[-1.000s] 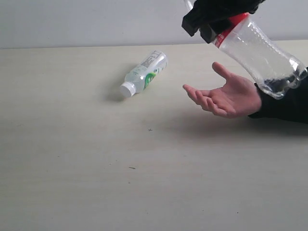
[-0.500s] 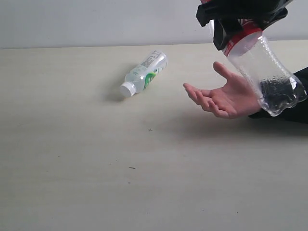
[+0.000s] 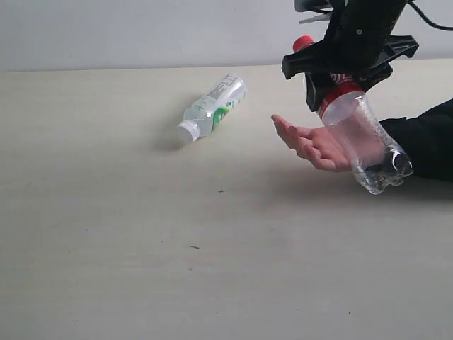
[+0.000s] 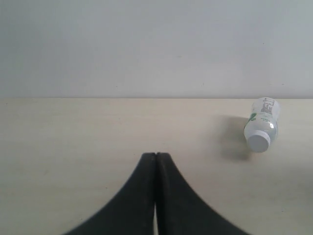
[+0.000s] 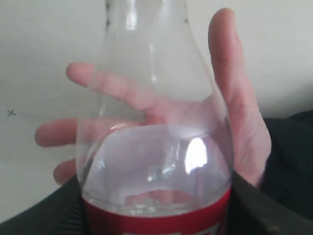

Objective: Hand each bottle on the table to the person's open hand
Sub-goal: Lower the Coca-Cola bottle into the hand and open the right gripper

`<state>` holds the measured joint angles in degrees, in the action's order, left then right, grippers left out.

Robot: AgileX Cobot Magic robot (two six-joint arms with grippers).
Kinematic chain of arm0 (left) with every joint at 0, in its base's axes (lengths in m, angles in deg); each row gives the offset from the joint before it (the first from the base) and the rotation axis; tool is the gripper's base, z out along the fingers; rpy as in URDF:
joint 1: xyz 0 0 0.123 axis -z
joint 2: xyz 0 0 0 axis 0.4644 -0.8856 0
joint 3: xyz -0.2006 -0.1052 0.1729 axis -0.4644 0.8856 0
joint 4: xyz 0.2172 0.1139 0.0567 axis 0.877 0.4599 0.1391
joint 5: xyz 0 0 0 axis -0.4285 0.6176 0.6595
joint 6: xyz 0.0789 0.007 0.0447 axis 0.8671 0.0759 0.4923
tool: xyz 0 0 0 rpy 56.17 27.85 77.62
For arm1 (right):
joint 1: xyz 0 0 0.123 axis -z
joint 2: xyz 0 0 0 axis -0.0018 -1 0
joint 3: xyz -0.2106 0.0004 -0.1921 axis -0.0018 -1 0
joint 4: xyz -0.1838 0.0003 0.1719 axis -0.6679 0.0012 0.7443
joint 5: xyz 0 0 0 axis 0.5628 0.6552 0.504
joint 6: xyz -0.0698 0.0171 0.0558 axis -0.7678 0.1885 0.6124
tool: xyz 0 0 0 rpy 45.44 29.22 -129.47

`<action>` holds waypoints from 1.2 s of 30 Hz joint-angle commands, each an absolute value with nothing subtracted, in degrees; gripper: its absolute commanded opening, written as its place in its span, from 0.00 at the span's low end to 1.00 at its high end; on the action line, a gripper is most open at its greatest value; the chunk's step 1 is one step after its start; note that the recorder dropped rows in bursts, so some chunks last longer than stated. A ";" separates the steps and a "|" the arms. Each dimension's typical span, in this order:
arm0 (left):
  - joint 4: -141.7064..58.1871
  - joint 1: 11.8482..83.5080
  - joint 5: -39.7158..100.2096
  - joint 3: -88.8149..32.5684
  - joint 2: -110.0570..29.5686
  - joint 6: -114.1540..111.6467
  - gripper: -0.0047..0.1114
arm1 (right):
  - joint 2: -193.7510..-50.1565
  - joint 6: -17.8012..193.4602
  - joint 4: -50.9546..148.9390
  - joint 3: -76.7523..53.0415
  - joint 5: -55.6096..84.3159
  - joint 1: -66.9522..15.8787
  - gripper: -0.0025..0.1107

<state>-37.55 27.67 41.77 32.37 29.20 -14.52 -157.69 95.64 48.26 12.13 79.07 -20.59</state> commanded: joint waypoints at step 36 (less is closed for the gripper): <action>-37.40 27.67 41.63 32.57 29.57 -14.56 0.04 | -162.85 100.30 43.46 12.33 67.89 -20.44 0.88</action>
